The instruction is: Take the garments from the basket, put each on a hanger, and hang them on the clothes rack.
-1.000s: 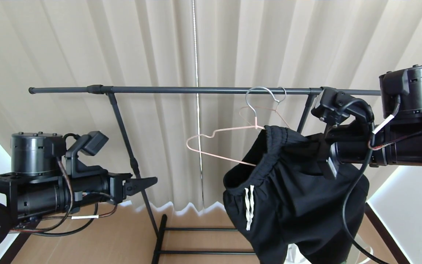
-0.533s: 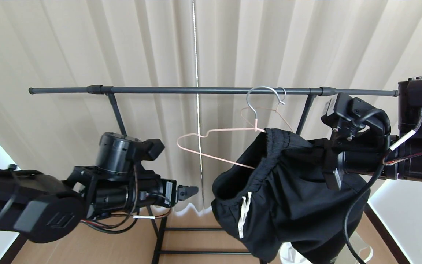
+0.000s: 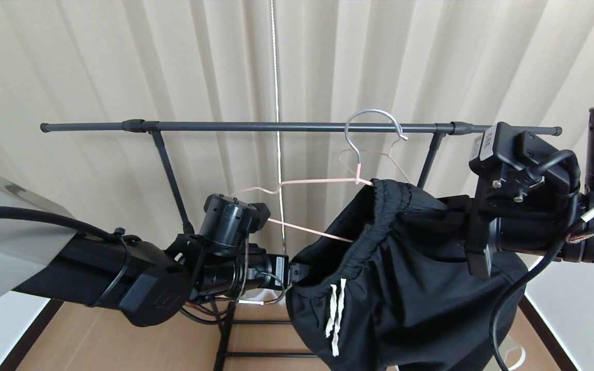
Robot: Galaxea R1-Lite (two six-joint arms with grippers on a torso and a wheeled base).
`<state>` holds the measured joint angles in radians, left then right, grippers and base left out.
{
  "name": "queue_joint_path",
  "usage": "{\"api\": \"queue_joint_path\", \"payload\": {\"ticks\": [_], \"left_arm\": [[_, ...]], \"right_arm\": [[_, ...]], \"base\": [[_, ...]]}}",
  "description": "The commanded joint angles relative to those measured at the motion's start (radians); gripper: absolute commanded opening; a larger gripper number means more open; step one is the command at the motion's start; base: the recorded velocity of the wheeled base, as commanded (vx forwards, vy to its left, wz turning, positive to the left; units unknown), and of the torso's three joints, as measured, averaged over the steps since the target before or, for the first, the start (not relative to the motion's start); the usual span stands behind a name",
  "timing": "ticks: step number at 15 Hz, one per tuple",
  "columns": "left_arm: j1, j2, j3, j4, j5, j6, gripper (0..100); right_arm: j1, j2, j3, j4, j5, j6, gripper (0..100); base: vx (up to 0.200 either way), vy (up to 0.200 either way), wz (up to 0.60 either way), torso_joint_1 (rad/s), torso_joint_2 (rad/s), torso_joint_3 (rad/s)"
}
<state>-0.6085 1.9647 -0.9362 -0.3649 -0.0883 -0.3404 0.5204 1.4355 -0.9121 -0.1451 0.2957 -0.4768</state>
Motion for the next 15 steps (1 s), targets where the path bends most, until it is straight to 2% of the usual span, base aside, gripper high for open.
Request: {"api": "queue_joint_path", "payload": {"ticks": [1,2,5,8,11,15], "left_arm": [[-0.004,0.026,-0.009,-0.002,-0.001,0.000,100],[-0.005,0.045,-0.016,-0.002,0.001,0.000,0],[-0.017,0.056,-0.015,-0.002,0.033,0.001,0],[-0.011,0.026,-0.010,-0.043,0.078,0.008,0],[-0.011,-0.018,0.002,-0.043,0.078,0.020,0],[-0.010,-0.021,0.007,-0.046,0.127,0.090,0]], "right_arm": [[0.006,-0.017,0.001,-0.001,0.000,0.000,0],[0.006,-0.024,0.001,-0.001,0.002,0.000,0],[0.001,-0.026,0.021,-0.001,0.000,0.000,0],[-0.042,-0.041,0.085,-0.024,0.006,0.010,0],[-0.085,-0.024,0.160,-0.110,0.010,0.032,0],[-0.102,-0.024,0.303,-0.274,0.026,0.098,0]], "base": [[0.000,0.000,0.00,0.000,0.00,0.000],[0.000,0.000,0.00,0.000,0.00,0.000],[0.000,0.000,0.00,0.000,0.00,0.000],[0.000,0.000,0.00,0.000,0.00,0.000],[0.000,0.000,0.00,0.000,0.00,0.000],[0.000,0.000,0.00,0.000,0.00,0.000]]}}
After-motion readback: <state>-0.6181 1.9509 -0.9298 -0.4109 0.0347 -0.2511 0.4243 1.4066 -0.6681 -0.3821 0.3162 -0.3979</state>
